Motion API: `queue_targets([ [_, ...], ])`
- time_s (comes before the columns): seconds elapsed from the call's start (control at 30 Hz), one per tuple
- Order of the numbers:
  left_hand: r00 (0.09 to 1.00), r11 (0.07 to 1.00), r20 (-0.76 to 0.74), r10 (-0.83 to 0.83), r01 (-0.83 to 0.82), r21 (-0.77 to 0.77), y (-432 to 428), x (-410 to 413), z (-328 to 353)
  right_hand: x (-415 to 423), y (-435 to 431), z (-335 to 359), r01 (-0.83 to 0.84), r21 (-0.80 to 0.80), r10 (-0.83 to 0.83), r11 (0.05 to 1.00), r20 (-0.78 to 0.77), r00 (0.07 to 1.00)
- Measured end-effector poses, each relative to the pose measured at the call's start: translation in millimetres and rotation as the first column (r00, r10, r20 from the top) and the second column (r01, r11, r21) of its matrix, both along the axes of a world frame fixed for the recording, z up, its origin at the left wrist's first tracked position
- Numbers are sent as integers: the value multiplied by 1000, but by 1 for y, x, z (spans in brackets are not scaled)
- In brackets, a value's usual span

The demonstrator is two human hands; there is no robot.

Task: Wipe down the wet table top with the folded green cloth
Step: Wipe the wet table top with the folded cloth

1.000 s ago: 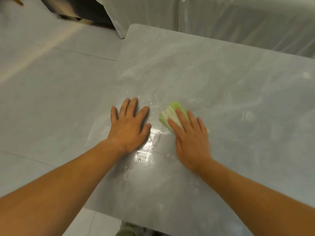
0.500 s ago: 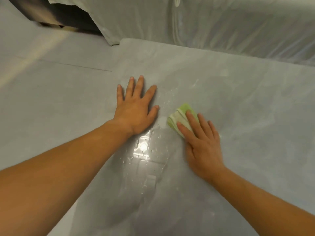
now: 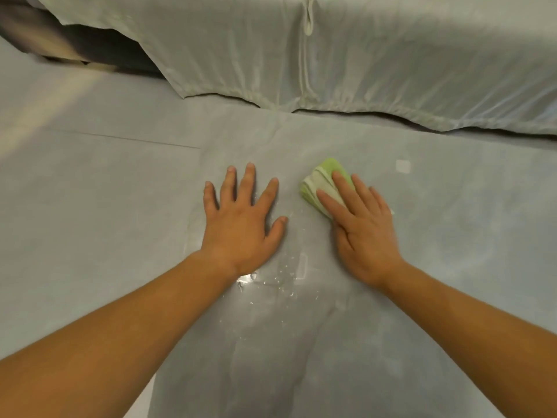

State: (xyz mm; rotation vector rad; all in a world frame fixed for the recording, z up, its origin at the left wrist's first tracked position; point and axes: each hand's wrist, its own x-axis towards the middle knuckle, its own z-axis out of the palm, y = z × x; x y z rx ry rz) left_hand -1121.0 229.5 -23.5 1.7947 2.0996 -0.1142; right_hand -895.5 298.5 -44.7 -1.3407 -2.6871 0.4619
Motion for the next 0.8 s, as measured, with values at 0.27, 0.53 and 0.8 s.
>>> queue_targets([
  [0.27, 1000, 1000, 7, -2, 2, -18, 2, 0, 1, -47, 77, 6, 247, -43, -246, 968, 27, 969],
  [0.53, 999, 999, 26, -27, 28, -16, -2, -5, -4, -34, 68, 1, -142, -9, 142, 990, 73, 987],
  [0.8, 998, 999, 54, -27, 24, 46, -6, -7, -6, -54, 38, 0, -128, 41, 126, 991, 38, 991],
])
